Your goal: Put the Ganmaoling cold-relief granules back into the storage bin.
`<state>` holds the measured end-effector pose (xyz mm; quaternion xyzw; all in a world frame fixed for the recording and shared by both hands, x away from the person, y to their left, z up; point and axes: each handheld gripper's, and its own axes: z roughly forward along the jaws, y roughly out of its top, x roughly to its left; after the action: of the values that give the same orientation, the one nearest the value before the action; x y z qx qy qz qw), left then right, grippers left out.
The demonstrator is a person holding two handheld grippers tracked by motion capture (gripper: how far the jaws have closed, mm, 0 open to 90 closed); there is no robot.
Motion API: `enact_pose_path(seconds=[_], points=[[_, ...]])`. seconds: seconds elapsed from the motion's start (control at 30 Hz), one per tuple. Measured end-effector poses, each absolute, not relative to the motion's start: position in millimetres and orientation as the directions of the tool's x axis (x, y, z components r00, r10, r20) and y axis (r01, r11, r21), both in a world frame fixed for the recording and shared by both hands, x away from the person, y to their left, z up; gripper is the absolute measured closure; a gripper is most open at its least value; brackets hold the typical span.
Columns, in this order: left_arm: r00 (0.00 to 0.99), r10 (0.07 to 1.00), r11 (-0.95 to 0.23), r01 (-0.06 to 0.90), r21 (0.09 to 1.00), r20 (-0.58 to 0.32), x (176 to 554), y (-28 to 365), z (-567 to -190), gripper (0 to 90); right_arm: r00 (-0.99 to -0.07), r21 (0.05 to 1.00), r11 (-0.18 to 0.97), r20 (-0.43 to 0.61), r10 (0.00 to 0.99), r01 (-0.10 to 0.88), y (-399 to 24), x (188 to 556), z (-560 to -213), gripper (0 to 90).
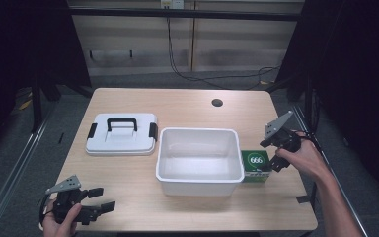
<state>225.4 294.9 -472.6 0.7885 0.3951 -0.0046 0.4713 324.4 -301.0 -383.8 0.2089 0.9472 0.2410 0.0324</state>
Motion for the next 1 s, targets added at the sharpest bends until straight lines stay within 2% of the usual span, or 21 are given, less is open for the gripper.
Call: enact_pose_path(seconds=[0.1,0.17,0.47,0.7,1.0], points=[[0.689,0.618,-0.248,0.628,0.738,-0.379,226,295,-473,17.1,-0.927,0.462,0.816,0.036,0.373,0.347,-297,327,-388,7.9],[0.690,0.619,-0.251,0.628,0.737,-0.377,226,295,-473,17.1,-0.936,0.423,0.845,0.022,0.352,0.328,-293,330,-392,7.6],[0.694,0.612,-0.259,0.630,0.732,-0.380,226,293,-474,17.0,-0.950,0.374,0.880,0.013,0.312,0.294,-284,341,-402,7.7],[0.699,0.607,-0.272,0.630,0.728,-0.378,226,292,-474,17.1,-0.959,0.327,0.903,0.046,0.280,0.280,-279,343,-408,7.9],[0.699,0.605,-0.275,0.632,0.725,-0.381,226,291,-475,17.0,-0.969,0.285,0.927,0.017,0.248,0.243,-275,345,-407,9.1]])
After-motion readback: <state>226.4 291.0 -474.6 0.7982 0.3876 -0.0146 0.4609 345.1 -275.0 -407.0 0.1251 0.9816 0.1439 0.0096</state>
